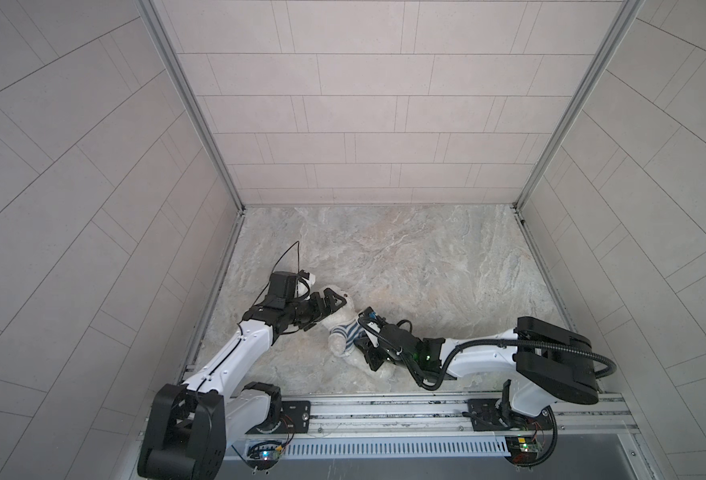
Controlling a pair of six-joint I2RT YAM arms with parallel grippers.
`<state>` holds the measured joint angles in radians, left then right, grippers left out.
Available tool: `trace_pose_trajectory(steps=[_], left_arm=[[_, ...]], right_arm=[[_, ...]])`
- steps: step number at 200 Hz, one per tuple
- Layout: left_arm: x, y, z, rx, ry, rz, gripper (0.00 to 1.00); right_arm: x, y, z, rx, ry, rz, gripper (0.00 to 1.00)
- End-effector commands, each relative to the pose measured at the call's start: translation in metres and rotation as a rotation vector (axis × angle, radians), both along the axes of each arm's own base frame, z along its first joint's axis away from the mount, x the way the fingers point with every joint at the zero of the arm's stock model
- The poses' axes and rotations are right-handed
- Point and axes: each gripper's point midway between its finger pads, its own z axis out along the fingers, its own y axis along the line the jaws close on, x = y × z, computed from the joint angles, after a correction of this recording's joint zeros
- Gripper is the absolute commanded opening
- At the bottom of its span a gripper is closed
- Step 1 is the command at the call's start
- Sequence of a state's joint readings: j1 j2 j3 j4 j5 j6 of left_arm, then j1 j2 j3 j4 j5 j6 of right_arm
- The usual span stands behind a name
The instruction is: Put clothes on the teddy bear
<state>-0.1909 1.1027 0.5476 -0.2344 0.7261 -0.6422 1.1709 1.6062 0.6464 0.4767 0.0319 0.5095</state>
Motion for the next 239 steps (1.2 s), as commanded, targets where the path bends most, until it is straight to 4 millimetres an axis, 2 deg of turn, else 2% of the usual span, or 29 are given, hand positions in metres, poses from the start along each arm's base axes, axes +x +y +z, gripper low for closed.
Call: trace_pose_trajectory(steps=[1,17,21,47,57,83,119,138,157,188,207,239], left_arm=[[0.004,-0.009,0.016,-0.003,-0.077,-0.095,1.0],[0.013,-0.018,0.025,-0.023,-0.138,-0.134,1.0],[0.016,-0.022,0.028,-0.028,-0.158,-0.149,1.0],[0.031,-0.049,0.043,-0.096,-0.236,-0.231,1.0],[0.034,-0.054,0.042,-0.09,-0.228,-0.251,1.0],[0.039,-0.036,0.034,0.057,-0.197,-0.203,1.0],[0.034,0.004,0.021,0.246,-0.145,-0.105,1.0],[0.032,0.021,0.03,0.324,-0.173,-0.058,1.0],[0.031,0.027,0.044,0.35,-0.212,-0.032,1.0],[0.029,0.053,0.067,0.495,-0.246,0.026,1.0],[0.021,0.051,0.076,0.507,-0.261,0.005,1.0],[0.007,0.04,0.049,0.415,-0.176,0.009,1.0]], right_arm=[[-0.002,-0.004,0.0,0.014,0.006,-0.016,0.21],[0.0,0.001,0.008,0.055,-0.005,-0.019,0.21],[-0.002,-0.005,0.0,0.039,0.003,-0.021,0.21],[-0.001,-0.005,0.001,0.059,0.001,-0.044,0.21],[0.001,-0.008,-0.001,0.06,0.007,-0.068,0.21],[0.004,-0.013,-0.003,0.096,-0.008,-0.102,0.21],[0.004,-0.008,-0.007,0.105,-0.001,-0.094,0.21],[0.004,-0.007,-0.008,0.11,0.003,-0.094,0.21],[0.004,-0.007,-0.009,0.112,0.004,-0.099,0.21],[0.005,-0.003,-0.01,0.119,0.009,-0.094,0.21],[0.004,0.001,-0.009,0.129,0.01,-0.08,0.21],[0.002,0.01,0.0,0.154,-0.002,-0.045,0.21]])
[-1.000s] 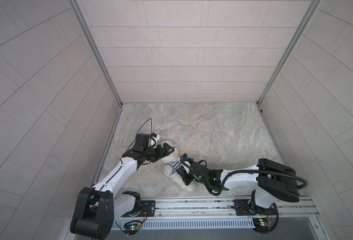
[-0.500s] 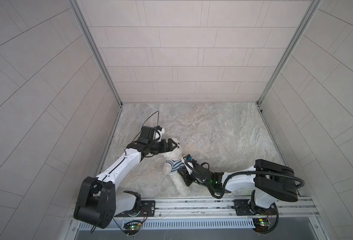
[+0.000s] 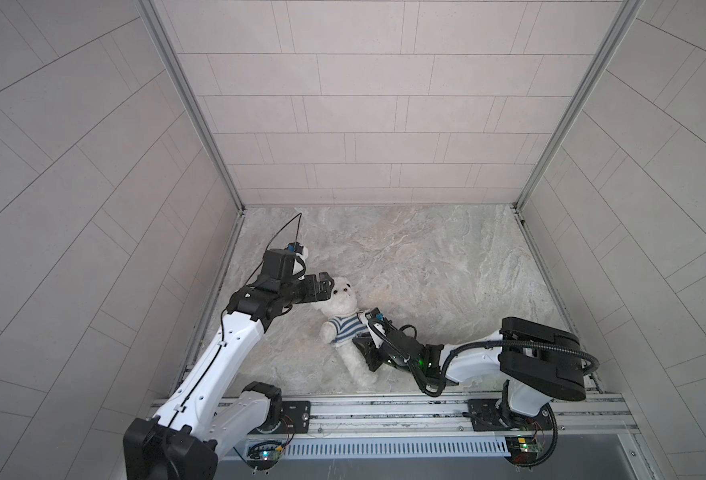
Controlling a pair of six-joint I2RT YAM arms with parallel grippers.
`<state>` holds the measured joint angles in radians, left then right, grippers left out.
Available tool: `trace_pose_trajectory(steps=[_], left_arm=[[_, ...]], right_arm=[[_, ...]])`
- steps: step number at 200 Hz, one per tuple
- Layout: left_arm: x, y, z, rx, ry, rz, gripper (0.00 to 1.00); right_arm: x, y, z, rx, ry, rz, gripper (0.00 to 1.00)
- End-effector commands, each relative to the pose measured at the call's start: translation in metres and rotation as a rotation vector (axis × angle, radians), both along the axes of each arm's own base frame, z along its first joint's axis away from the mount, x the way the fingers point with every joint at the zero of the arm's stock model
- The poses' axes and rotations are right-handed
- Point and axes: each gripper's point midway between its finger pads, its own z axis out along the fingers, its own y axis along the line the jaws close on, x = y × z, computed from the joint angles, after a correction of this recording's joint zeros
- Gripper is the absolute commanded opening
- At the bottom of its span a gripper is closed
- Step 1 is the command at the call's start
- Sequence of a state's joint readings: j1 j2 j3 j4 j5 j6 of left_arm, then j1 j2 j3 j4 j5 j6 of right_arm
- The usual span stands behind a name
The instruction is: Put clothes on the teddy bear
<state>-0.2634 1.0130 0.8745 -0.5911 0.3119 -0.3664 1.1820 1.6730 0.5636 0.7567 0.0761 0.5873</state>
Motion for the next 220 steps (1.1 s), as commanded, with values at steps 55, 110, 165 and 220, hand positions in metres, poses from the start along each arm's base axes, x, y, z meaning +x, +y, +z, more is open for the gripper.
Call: trace_pose_trajectory(steps=[55,110,165,220], left_arm=[[-0.029,-0.025,-0.069,-0.243,0.196,0.033,1.0],[-0.014,-0.03,-0.095,-0.339,0.232,0.08,1.0],[-0.038,-0.029,-0.094,-0.324,0.257,0.032,1.0],[-0.056,-0.031,-0.119,-0.335,0.309,0.047,1.0]], right_arm=[[-0.003,0.007,-0.004,0.012,0.02,0.019,0.21],[-0.004,0.008,-0.005,0.011,0.025,0.026,0.21],[-0.004,0.011,-0.007,0.0,0.03,0.035,0.21],[-0.004,0.013,-0.002,0.011,0.026,0.038,0.21]])
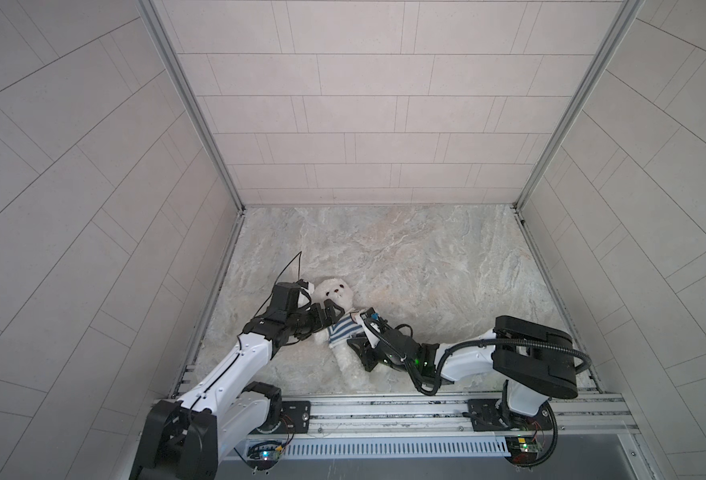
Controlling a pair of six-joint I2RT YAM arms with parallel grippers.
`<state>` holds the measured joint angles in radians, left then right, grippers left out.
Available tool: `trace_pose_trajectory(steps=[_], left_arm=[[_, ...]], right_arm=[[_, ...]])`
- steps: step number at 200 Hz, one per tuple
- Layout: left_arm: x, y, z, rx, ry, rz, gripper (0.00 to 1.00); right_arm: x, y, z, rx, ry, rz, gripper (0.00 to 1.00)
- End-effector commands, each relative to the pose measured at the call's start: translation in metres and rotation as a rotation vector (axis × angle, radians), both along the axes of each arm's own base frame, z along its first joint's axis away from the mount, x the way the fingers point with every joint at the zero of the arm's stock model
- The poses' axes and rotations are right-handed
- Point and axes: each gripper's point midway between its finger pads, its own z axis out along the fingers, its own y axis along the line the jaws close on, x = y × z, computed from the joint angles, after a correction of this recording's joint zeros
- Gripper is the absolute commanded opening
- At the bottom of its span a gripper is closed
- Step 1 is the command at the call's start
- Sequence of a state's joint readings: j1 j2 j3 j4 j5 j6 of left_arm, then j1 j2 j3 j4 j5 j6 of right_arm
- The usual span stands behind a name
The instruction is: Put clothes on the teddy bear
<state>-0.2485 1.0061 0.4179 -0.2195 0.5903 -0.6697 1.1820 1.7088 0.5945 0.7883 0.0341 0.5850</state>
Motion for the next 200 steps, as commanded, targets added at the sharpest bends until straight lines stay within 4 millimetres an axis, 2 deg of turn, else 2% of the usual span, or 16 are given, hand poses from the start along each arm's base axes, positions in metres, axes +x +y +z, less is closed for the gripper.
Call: trace_pose_trajectory(steps=[1,34,44,78,116,137,159,174,189,199,200], left_arm=[[-0.008,-0.002,-0.009,-0.002,0.028,-0.009,1.0],[-0.01,-0.007,-0.012,-0.028,0.02,-0.015,0.99],[-0.009,-0.009,-0.013,-0.041,0.017,-0.016,0.96],[-0.003,-0.015,-0.01,-0.066,-0.022,-0.024,0.69],[0.005,-0.018,0.005,-0.09,-0.124,-0.042,0.47],[0.01,-0.022,0.022,-0.128,-0.188,-0.051,0.38],[0.014,-0.028,0.05,-0.182,-0.287,-0.075,0.31],[0.014,-0.032,0.077,-0.196,-0.372,-0.114,0.24],[0.013,-0.034,0.107,-0.208,-0.463,-0.147,0.23],[0.011,-0.036,0.126,-0.218,-0.524,-0.171,0.23],[0.011,-0.036,0.127,-0.216,-0.53,-0.173,0.23]], right_arm=[[-0.002,-0.001,-0.006,-0.02,0.023,-0.001,0.21],[-0.002,-0.001,-0.006,-0.023,0.019,0.0,0.21],[-0.002,0.0,-0.007,-0.023,0.02,0.001,0.21],[-0.005,-0.001,0.0,-0.018,0.008,0.012,0.21],[-0.016,-0.018,0.03,-0.01,-0.076,0.027,0.25],[-0.02,-0.032,0.045,-0.032,-0.124,0.041,0.29],[-0.02,-0.048,0.064,-0.114,-0.2,0.054,0.31],[-0.018,-0.06,0.084,-0.167,-0.267,0.059,0.32],[-0.017,-0.07,0.108,-0.202,-0.353,0.074,0.32],[-0.019,-0.078,0.116,-0.243,-0.41,0.096,0.32],[-0.019,-0.077,0.123,-0.234,-0.421,0.095,0.32]])
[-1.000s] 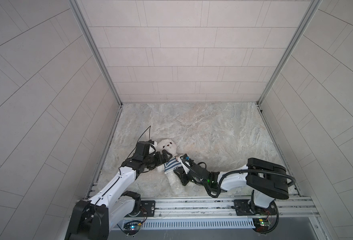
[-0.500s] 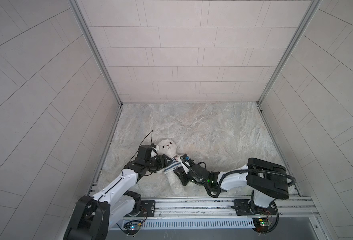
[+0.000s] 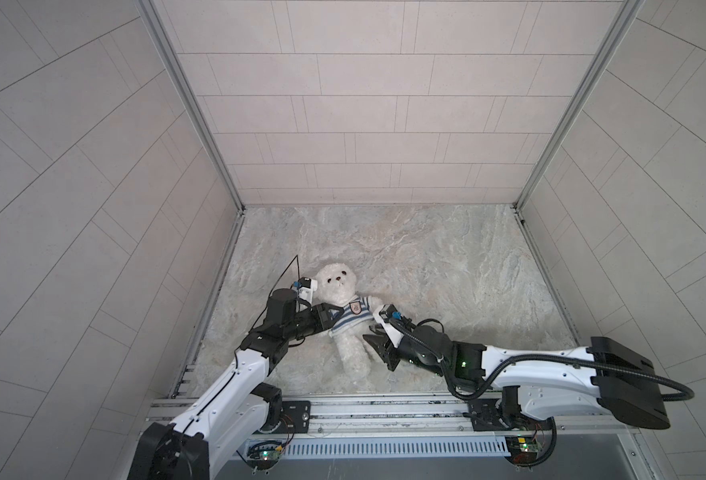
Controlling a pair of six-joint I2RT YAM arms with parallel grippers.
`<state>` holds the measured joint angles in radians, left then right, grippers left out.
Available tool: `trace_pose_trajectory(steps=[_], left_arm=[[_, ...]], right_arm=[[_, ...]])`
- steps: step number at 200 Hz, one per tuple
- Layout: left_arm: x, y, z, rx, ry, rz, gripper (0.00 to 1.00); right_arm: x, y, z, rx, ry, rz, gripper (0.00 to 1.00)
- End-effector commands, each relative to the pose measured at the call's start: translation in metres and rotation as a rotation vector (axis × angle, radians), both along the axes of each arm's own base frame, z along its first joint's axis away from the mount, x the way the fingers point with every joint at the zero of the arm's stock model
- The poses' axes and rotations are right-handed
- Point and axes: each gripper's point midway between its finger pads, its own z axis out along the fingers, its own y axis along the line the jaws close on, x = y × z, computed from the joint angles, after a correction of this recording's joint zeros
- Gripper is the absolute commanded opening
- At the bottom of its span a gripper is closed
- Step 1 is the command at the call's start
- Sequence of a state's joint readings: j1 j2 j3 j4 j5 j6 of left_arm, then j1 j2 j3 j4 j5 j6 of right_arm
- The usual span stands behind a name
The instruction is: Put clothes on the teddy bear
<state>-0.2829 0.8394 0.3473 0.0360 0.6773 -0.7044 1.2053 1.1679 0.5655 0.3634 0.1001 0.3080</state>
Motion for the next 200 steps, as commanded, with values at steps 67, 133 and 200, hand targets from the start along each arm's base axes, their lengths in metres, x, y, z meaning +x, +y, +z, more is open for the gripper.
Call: trace_pose_trajectory(steps=[67,133,200], left_arm=[[-0.015,-0.021,0.137,-0.075,-0.487,-0.178,0.25],[-0.023,-0.028,0.153,-0.131,-0.53,-0.22,0.26],[-0.035,-0.03,0.162,-0.161,-0.573,-0.264,0.24]], right_arm=[[-0.001,-0.043,0.098,-0.208,-0.456,0.058,0.33],[-0.005,-0.026,0.095,-0.275,-0.51,0.152,0.34],[0.007,-0.015,0.096,-0.31,-0.535,0.128,0.21]])
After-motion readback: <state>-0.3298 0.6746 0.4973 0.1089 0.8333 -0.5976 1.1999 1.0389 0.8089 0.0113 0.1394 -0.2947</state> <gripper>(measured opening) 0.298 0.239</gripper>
